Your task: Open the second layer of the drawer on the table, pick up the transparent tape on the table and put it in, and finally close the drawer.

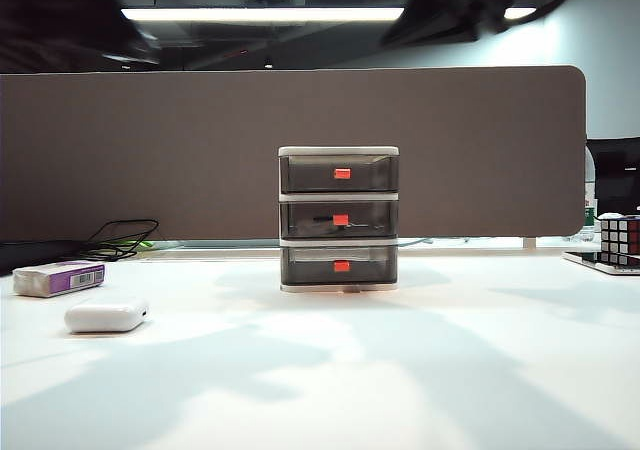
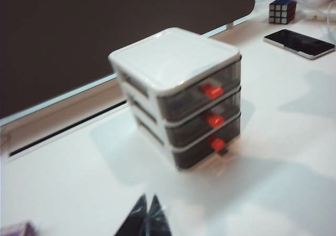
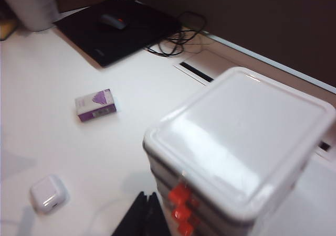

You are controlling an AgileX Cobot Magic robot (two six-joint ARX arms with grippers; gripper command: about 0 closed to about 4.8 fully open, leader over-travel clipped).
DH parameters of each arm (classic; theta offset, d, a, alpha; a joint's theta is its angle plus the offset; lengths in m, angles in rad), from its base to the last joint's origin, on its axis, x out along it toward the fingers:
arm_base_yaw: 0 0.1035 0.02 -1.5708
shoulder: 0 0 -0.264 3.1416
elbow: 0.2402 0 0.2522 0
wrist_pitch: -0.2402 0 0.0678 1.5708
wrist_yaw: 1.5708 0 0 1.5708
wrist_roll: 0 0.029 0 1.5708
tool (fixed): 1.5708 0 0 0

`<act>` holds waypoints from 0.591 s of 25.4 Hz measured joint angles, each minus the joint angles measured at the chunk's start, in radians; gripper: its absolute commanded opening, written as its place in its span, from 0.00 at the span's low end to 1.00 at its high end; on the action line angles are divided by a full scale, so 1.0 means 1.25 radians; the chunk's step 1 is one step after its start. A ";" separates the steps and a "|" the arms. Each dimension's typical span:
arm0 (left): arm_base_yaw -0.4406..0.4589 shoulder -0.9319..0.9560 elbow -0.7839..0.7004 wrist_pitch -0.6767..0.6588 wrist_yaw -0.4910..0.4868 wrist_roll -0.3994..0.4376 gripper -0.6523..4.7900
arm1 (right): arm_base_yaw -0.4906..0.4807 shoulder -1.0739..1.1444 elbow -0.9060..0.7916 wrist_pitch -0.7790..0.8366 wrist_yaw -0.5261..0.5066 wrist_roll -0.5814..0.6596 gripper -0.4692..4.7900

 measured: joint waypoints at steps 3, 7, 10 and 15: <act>0.000 -0.302 -0.060 -0.170 -0.049 -0.045 0.11 | 0.001 -0.185 -0.189 0.006 0.049 0.022 0.08; 0.000 -0.528 -0.086 -0.304 -0.089 -0.076 0.11 | 0.001 -0.349 -0.337 0.031 0.090 0.058 0.08; 0.000 -0.638 -0.104 -0.332 -0.144 -0.099 0.11 | 0.003 -0.443 -0.413 0.042 0.113 0.085 0.08; -0.002 -0.622 -0.135 -0.336 -0.241 -0.163 0.11 | 0.014 -0.649 -0.583 0.053 0.206 0.145 0.08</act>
